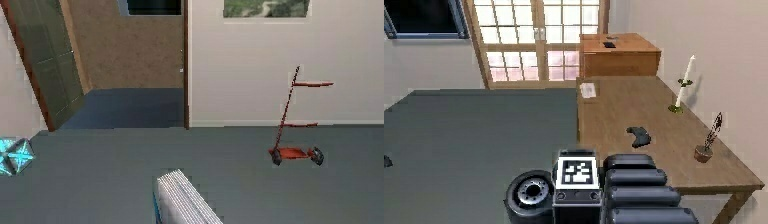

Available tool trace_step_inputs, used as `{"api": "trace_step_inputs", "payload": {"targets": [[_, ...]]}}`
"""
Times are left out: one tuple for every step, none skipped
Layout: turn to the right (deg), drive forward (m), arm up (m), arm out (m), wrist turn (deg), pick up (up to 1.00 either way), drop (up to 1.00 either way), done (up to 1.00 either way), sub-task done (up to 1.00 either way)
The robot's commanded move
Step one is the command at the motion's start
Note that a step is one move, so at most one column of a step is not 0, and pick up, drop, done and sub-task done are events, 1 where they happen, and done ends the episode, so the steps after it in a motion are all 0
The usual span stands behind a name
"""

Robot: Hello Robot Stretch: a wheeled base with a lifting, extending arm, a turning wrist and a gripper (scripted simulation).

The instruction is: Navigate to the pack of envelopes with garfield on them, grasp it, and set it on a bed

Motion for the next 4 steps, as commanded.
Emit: {"api": "trace_step_inputs", "payload": {"targets": [[-45.0, 0.0, 0.0, 0.0, 0.0, 0.0, 0.0, 0.0, 0.0], [-45.0, 0.0, 0.0, 0.0, 0.0, 0.0, 0.0, 0.0, 0.0], [0.0, 1.0, 0.0, 0.0, 0.0, 0.0, 0.0, 0.0, 0.0], [0.0, 0.75, 0.0, 0.0, 0.0, 0.0, 0.0, 0.0, 0.0]]}}
